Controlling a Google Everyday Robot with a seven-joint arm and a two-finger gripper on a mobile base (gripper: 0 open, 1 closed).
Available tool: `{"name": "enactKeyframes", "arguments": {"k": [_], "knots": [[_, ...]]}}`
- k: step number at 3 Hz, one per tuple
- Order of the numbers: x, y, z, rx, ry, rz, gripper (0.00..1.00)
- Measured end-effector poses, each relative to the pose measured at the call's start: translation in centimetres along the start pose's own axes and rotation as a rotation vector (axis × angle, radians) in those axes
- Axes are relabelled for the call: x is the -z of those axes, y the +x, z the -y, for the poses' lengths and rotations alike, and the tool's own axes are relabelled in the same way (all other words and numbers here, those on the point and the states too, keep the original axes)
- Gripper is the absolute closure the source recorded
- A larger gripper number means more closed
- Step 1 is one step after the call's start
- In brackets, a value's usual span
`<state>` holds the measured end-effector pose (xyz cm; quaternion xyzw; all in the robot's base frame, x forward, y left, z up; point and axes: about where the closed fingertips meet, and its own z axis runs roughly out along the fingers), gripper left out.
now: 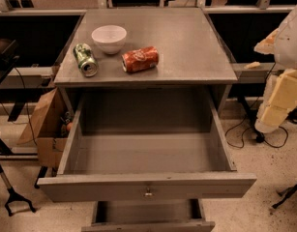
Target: Place coke can into top drawer
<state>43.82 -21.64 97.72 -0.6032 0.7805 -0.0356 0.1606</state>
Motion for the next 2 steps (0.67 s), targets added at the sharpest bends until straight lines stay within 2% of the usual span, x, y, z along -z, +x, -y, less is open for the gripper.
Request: {"name": "enactKeyframes", "arguments": {"k": [1,2], "knots": [[0.0,0.0,0.0,0.000,0.000,0.000,0.00],[-1.2,-1.2,1.7,-0.085,0.009,0.086,0.00]]}}
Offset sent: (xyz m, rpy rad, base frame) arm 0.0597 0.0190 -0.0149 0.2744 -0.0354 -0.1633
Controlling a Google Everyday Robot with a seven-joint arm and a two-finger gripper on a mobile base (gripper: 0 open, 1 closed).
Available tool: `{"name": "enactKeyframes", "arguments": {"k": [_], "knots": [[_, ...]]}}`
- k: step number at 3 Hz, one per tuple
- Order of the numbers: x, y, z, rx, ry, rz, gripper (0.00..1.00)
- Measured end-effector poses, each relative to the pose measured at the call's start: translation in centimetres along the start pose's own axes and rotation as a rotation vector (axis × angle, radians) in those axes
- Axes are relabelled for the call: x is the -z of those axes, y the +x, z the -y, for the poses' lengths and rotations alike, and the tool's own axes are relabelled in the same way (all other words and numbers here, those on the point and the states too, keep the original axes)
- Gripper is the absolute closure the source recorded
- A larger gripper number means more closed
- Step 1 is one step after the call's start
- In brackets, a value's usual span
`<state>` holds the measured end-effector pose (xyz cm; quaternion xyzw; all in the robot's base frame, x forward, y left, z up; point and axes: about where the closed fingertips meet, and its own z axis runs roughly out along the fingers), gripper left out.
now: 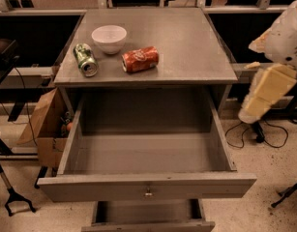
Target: Place coke can into top drawer
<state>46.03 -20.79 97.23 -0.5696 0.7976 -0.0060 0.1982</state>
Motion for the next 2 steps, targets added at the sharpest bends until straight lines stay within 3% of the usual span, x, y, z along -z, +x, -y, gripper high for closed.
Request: {"name": "enactKeyframes", "arguments": {"k": [2], "knots": [[-6.4,-8.8,5.5,-0.166,-0.007,0.237,0.00]]}}
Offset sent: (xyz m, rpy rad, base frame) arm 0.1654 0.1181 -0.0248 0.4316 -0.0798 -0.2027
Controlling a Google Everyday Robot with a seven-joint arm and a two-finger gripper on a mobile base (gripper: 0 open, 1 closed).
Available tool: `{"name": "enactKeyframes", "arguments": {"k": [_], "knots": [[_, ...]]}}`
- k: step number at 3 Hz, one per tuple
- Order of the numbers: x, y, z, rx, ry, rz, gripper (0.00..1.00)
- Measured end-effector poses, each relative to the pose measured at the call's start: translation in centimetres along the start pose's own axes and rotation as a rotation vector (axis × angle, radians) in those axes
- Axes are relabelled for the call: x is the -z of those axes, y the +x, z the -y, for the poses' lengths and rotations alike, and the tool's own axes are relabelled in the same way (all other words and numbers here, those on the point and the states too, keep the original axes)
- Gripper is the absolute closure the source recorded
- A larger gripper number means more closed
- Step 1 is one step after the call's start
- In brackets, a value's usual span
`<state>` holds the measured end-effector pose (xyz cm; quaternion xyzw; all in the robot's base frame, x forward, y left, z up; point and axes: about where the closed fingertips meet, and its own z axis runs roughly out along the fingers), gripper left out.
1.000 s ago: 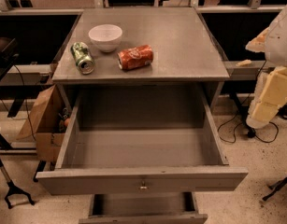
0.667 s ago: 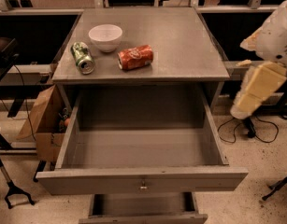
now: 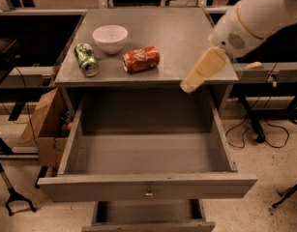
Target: Place coke can into top drawer
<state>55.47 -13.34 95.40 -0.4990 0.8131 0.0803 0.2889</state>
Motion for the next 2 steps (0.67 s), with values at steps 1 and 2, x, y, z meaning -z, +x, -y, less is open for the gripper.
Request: {"name": "enactKeyframes", "arguments": {"k": [1,2], "knots": [[-3.9,-4.0,2.6,-0.112,0.033,0.069,0.00],[-8.0,-8.1,5.3,-0.213,0.087,0.084,0.00]]}}
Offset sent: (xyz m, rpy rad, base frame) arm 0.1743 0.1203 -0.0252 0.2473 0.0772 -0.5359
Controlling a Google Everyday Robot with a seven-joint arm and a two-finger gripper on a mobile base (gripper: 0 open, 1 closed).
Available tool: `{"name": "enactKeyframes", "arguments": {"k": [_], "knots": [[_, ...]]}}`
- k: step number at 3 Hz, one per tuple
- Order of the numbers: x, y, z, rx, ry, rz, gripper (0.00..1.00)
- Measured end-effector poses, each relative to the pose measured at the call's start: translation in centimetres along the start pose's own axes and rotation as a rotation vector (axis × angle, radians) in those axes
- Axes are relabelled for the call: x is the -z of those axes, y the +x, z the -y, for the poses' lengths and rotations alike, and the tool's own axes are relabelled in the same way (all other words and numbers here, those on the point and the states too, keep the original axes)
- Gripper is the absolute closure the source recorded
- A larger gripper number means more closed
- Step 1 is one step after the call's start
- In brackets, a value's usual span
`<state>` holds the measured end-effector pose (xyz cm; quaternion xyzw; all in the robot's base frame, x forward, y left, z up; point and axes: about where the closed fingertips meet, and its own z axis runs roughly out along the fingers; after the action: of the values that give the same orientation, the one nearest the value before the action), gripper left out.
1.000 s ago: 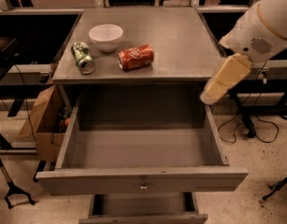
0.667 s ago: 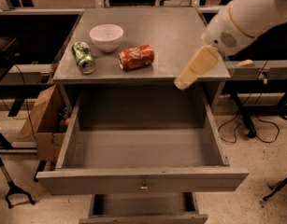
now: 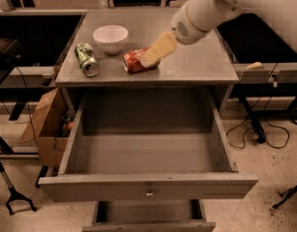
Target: Place coke can into top drawer
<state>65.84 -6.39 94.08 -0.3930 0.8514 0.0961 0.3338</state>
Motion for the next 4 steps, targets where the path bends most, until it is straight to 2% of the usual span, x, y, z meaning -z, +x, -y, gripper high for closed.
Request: {"name": "enactKeyframes", "arguments": {"k": [1,2,3,4], "knots": [[-0.9,-1.1,-1.0,-0.056,-0.010,-0.003,0.00],[-1.6,-1.3,-0.9,-0.061,-0.011,-0.001,0.00],[-4.6,-2.2,0.6,-0.089,-0.008,0.015,0.00],[-7.6,-2.4,3.4,-0.092,-0.027,0.055,0.00]]}}
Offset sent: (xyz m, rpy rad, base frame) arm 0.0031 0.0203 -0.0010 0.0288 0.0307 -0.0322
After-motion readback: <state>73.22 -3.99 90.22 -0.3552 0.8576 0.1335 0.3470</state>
